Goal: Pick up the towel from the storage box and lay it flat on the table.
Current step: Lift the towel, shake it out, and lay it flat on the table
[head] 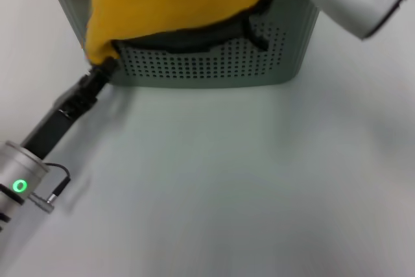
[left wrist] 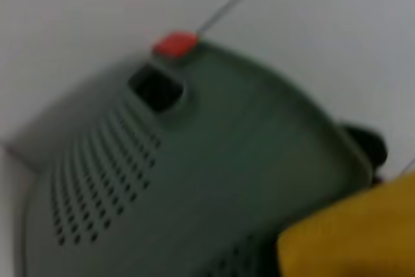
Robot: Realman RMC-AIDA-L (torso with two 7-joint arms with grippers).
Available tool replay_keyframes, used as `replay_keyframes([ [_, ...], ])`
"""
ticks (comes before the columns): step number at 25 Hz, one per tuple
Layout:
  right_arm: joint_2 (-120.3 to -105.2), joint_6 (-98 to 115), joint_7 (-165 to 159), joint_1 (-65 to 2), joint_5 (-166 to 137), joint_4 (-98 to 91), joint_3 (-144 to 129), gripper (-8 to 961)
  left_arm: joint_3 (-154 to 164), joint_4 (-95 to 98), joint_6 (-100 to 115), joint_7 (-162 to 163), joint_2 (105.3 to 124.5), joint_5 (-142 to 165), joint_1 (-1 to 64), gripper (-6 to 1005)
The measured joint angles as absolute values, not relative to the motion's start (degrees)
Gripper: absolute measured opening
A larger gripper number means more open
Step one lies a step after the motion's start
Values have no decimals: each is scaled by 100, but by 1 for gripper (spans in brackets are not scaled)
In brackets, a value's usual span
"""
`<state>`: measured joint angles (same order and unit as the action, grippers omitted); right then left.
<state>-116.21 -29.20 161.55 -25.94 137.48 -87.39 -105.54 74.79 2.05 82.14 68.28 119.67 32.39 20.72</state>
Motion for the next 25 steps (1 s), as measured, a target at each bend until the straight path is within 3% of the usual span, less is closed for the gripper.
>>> replay_keyframes([
  [4, -11620, -2493, 16151, -2721, 13757, -8877, -10599, 2, 7480, 214, 8005, 6401, 11983, 3753, 2188, 438],
  [10, -11619, -2358, 16109, -2848, 13764, -8917, -10648, 2, 7480, 378, 8045, 6153, 12025, 4828, 2335, 535],
  [25, -11619, -2200, 16079, -3095, 14143, -8833, -10943, 3, 7446, 433, 9562, 6886, 12086, 4561, 2727, 537],
])
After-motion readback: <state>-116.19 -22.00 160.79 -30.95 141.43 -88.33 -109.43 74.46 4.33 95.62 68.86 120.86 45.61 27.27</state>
